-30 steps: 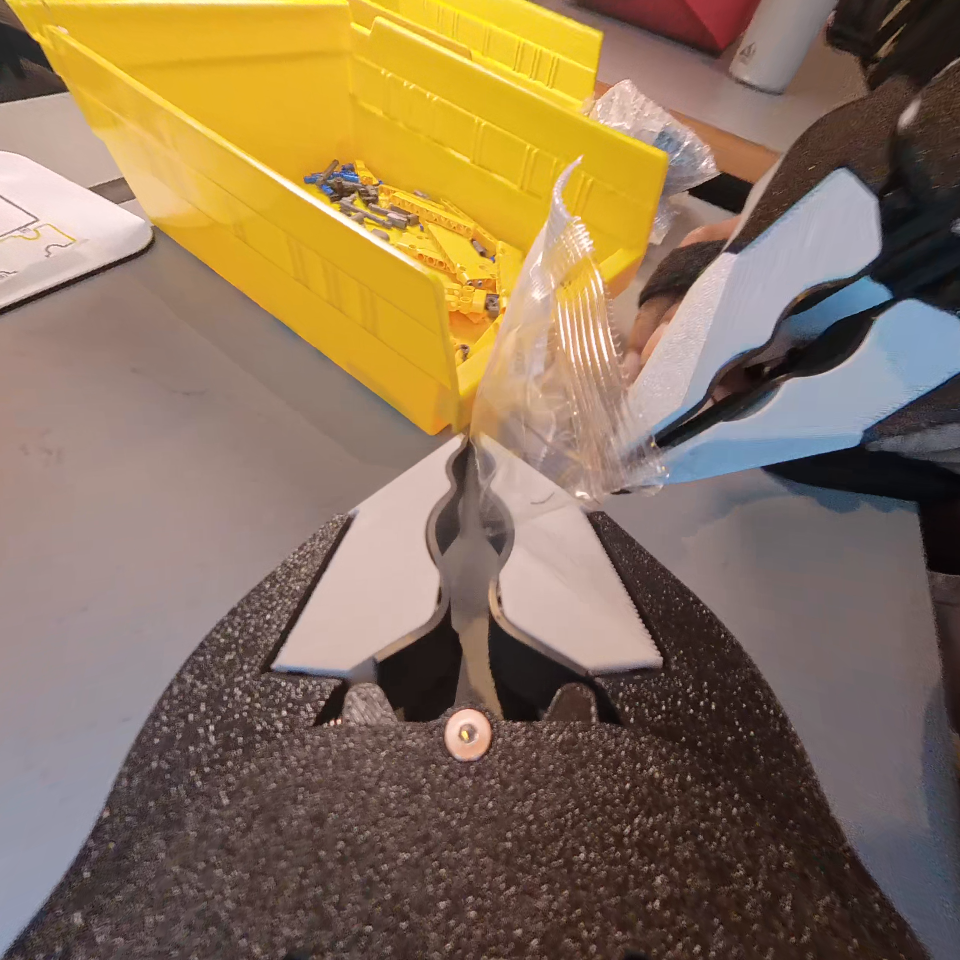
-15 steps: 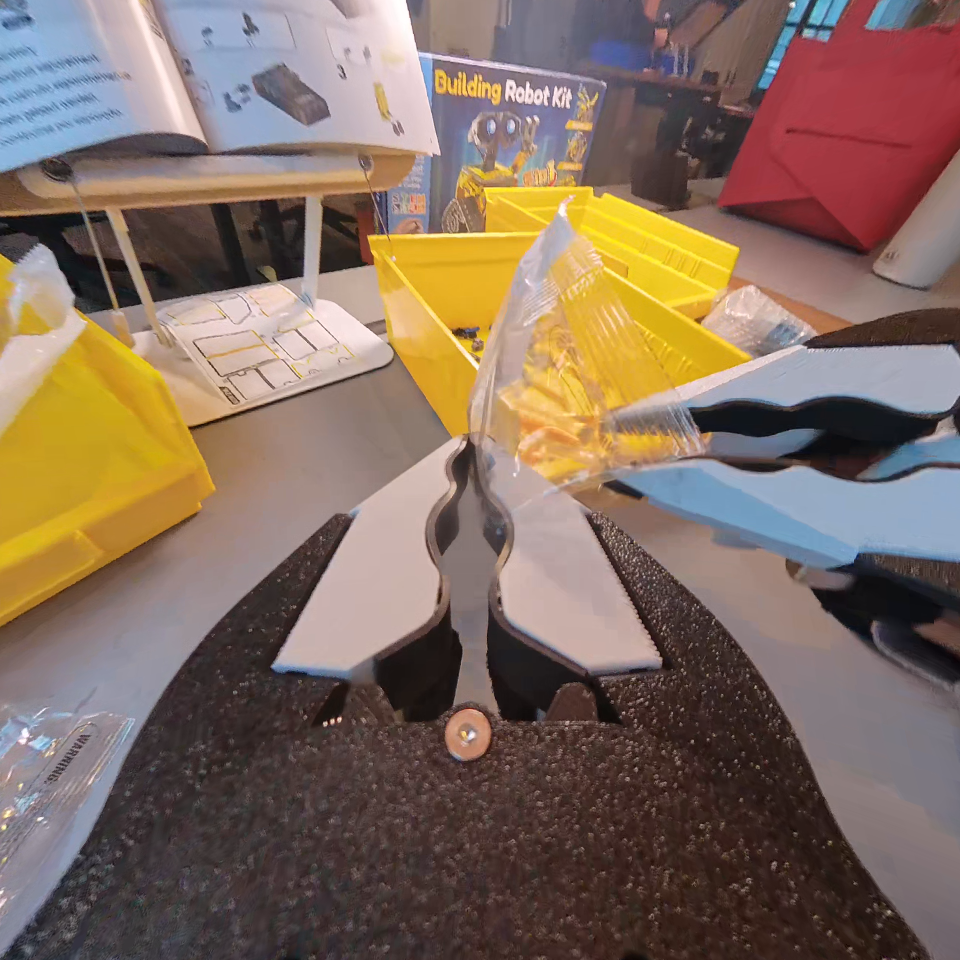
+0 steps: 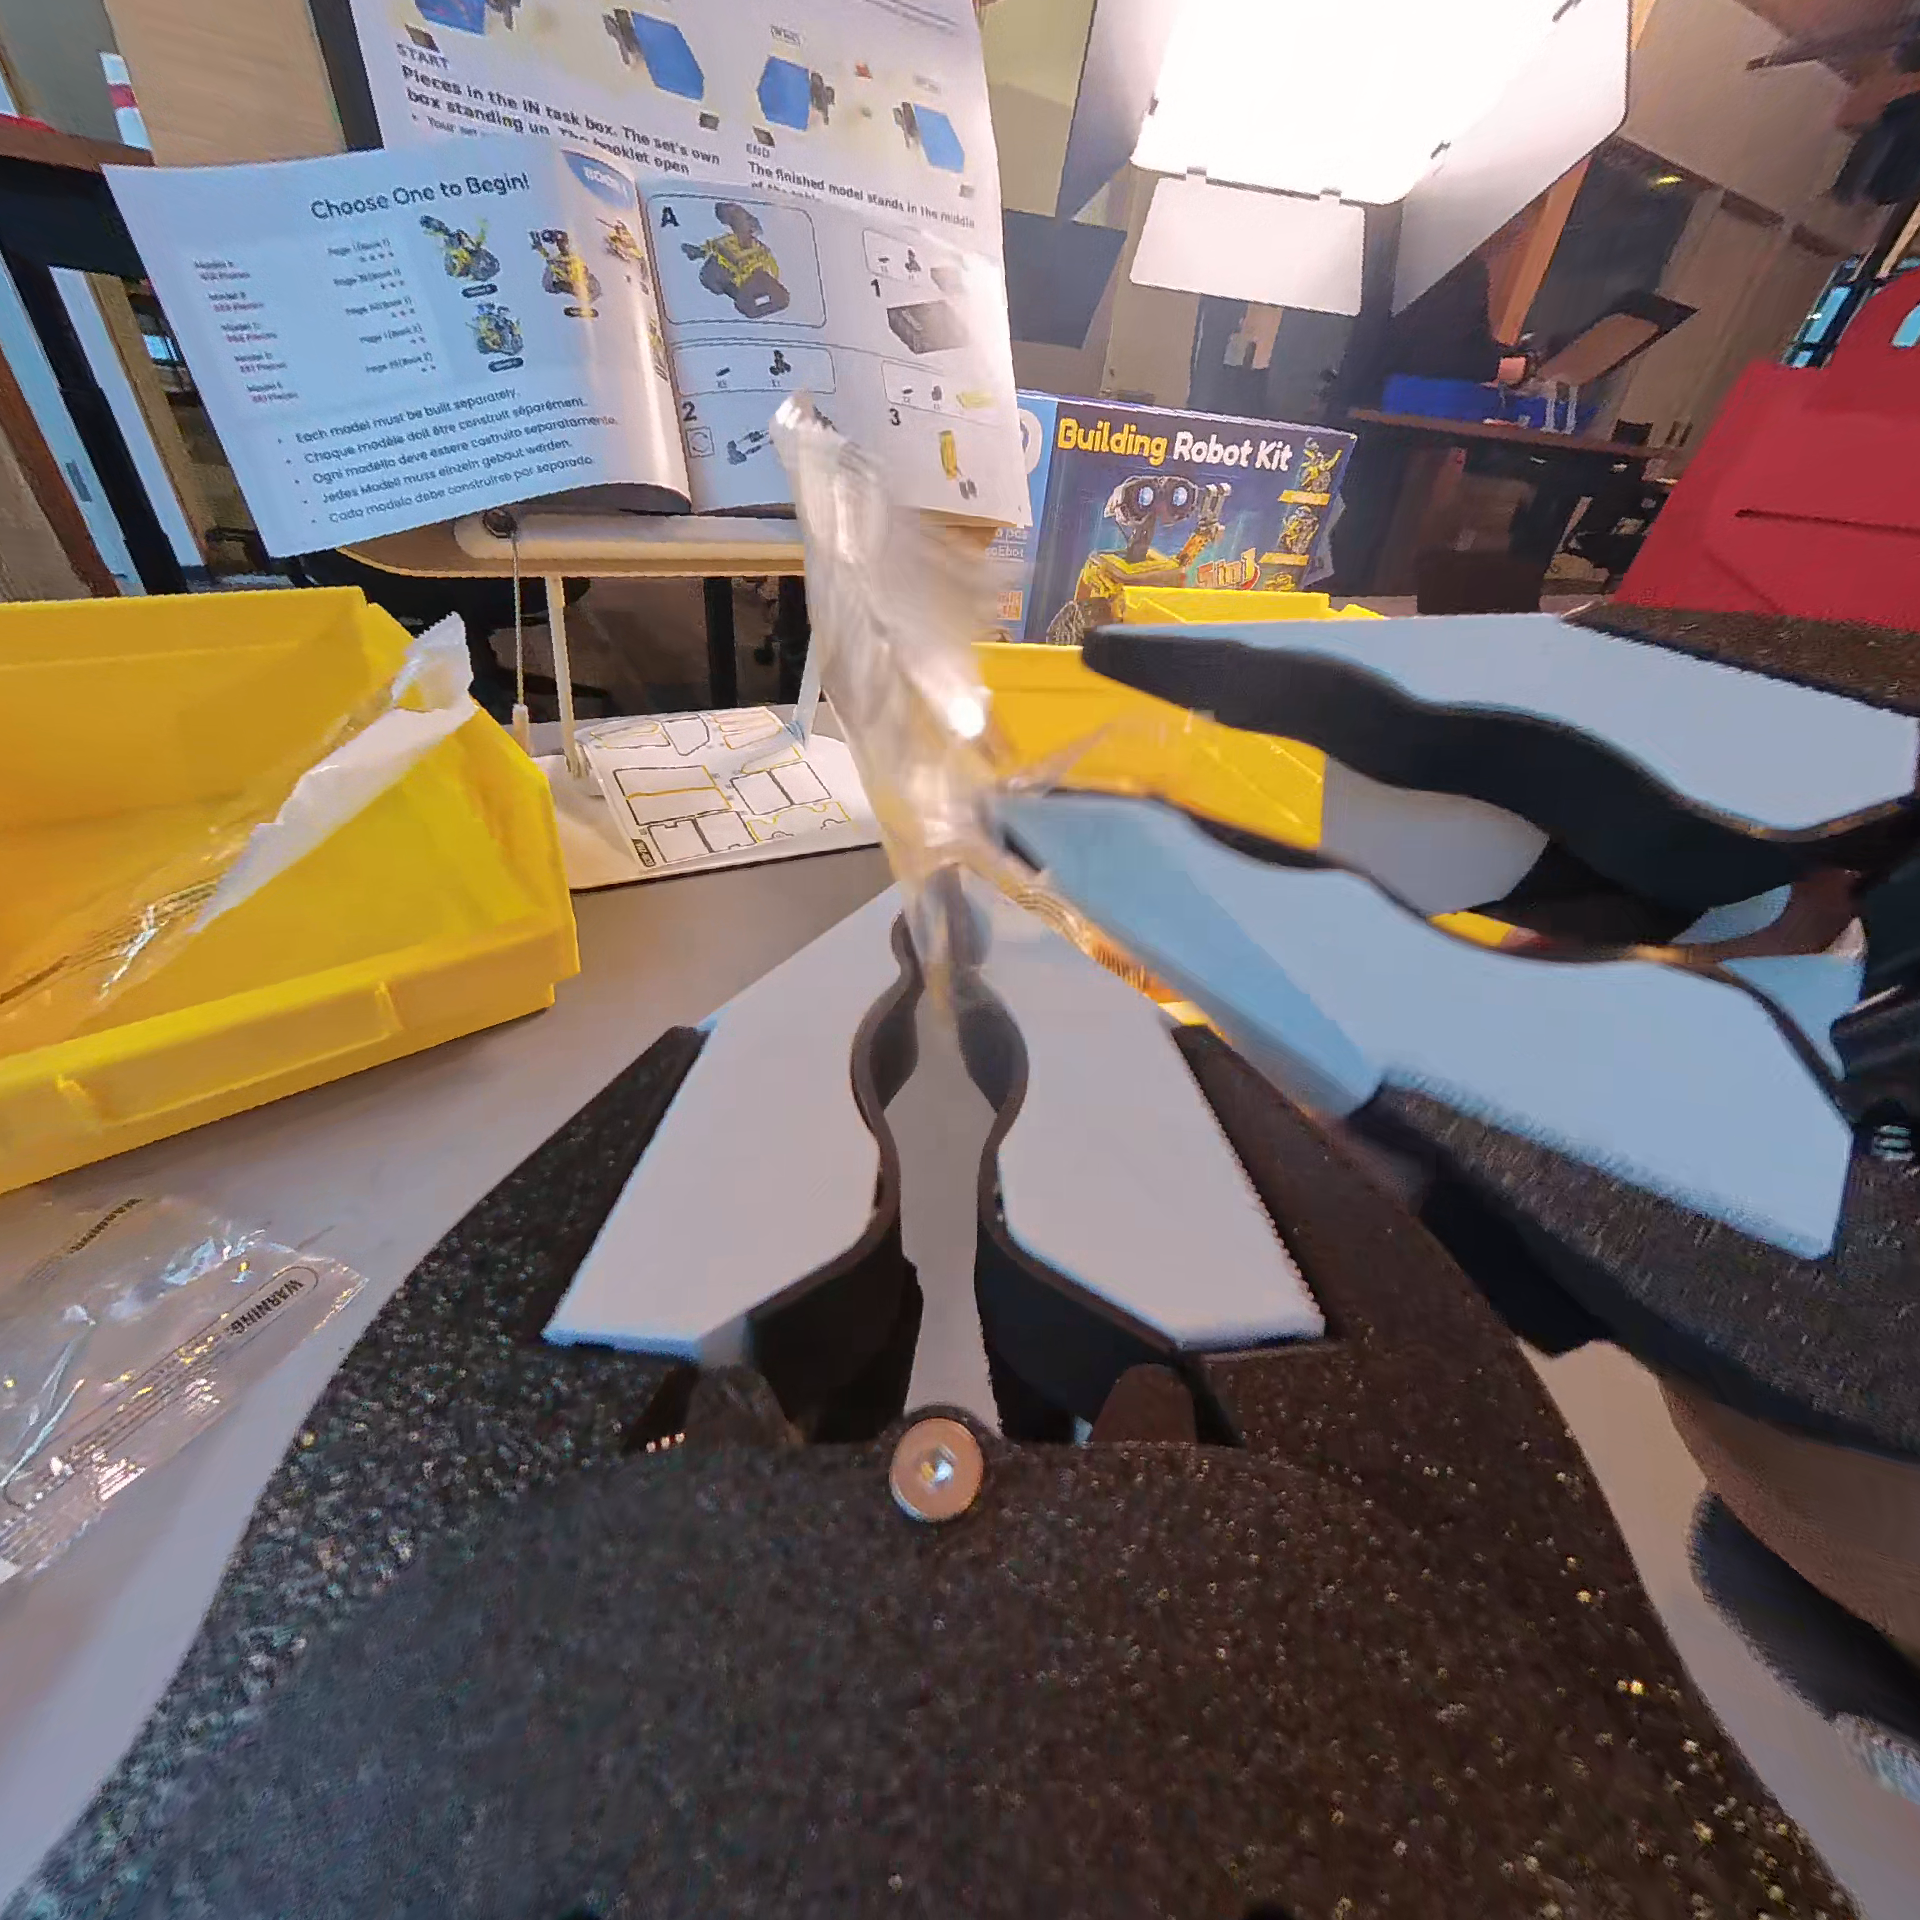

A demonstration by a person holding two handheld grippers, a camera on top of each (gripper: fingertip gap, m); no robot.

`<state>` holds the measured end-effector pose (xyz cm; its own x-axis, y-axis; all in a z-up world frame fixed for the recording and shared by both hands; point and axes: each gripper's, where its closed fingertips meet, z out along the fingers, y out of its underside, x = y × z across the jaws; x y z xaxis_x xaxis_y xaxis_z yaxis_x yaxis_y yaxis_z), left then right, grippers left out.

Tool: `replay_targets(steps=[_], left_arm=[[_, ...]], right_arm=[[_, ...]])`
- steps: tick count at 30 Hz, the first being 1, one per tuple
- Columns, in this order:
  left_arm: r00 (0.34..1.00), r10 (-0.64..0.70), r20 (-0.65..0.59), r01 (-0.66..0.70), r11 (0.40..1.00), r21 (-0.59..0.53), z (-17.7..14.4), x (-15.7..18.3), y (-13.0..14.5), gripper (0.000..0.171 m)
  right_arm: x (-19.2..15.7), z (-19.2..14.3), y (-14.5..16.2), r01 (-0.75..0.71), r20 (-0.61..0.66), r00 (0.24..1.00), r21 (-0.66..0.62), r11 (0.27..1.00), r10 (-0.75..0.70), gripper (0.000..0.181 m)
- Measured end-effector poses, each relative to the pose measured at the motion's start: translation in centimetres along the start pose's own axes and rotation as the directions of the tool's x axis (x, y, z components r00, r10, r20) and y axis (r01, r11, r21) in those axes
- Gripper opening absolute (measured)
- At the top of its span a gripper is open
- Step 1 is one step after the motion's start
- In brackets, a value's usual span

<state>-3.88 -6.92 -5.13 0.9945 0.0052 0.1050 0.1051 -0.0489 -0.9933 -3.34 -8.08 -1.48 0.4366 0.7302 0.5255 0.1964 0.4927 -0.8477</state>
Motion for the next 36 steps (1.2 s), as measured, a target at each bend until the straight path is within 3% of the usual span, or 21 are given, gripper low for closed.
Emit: replay_targets(steps=[2, 6, 10, 13, 14, 16, 17, 18, 21, 26, 32, 36], left_arm=[[0.998, 0.046, 0.034, -0.046, 0.999, 0.001, -0.1, -0.2, 0.0, 0.000], [0.990, 0.129, 0.065, -0.131, 0.991, 0.024, -0.7, 0.3, -0.2, 0.000], [0.961, 0.245, 0.127, -0.251, 0.968, 0.026, -0.9, 0.2, -0.3, 0.000], [0.956, 0.267, 0.125, -0.271, 0.962, 0.023, -0.6, 0.7, -0.1, 0.000], [0.953, 0.274, 0.126, -0.280, 0.960, 0.025, -0.6, 0.9, -0.1, 0.000], [0.946, 0.294, 0.135, -0.301, 0.953, 0.029, -0.4, 1.1, -0.3, 0.000], [0.947, 0.289, 0.139, -0.295, 0.955, 0.025, -0.4, 0.7, -0.3, 0.000], [0.960, 0.248, 0.133, -0.253, 0.967, 0.022, -0.2, 0.1, -0.3, 0.000], [0.993, 0.054, 0.101, -0.055, 0.998, 0.015, 0.0, -2.7, 0.6, 0.000], [0.993, 0.035, 0.113, -0.035, 0.999, 0.000, 0.6, -3.0, 1.6, 0.000], [0.979, 0.159, 0.130, -0.161, 0.987, 0.006, 0.5, -0.8, 2.3, 0.000], [0.926, 0.330, 0.183, -0.336, 0.942, 0.004, 0.3, -0.4, 2.0, 0.000]], right_arm=[[-0.6, 0.1, 0.0, 0.048, -0.027, 0.998, -0.008, 0.999, -0.048, 0.018], [1.0, 0.6, 0.9, 0.020, -0.076, 0.997, -0.013, 1.000, -0.021, 0.039], [1.0, 0.9, 0.8, 0.032, -0.077, 0.996, -0.003, 0.999, -0.033, 0.040], [2.1, 1.5, 1.1, -0.065, -0.078, 0.995, 0.001, 0.998, 0.065, 0.047], [2.3, 1.7, 1.1, -0.062, -0.083, 0.995, 0.000, 0.998, 0.062, 0.045], [1.8, 2.3, 1.1, -0.007, -0.060, 0.998, -0.004, 1.000, 0.007, 0.019], [1.5, 2.5, 1.3, 0.027, -0.058, 0.998, -0.007, 1.000, -0.027, 0.006], [1.6, 2.5, 1.5, 0.042, -0.074, 0.996, -0.007, 0.999, -0.043, 0.005], [1.1, 2.1, 1.8, 0.033, -0.055, 0.998, 0.013, 0.999, -0.032, 0.013], [0.4, 1.7, 1.1, -0.136, -0.038, 0.990, 0.059, 0.989, 0.138, 0.000], [0.1, 3.1, 2.9, -0.054, -0.035, 0.998, -0.047, 0.997, 0.052, 0.010], [-0.1, 2.7, 2.9, -0.188, 0.022, 0.982, -0.055, 0.981, 0.189, 0.019]])
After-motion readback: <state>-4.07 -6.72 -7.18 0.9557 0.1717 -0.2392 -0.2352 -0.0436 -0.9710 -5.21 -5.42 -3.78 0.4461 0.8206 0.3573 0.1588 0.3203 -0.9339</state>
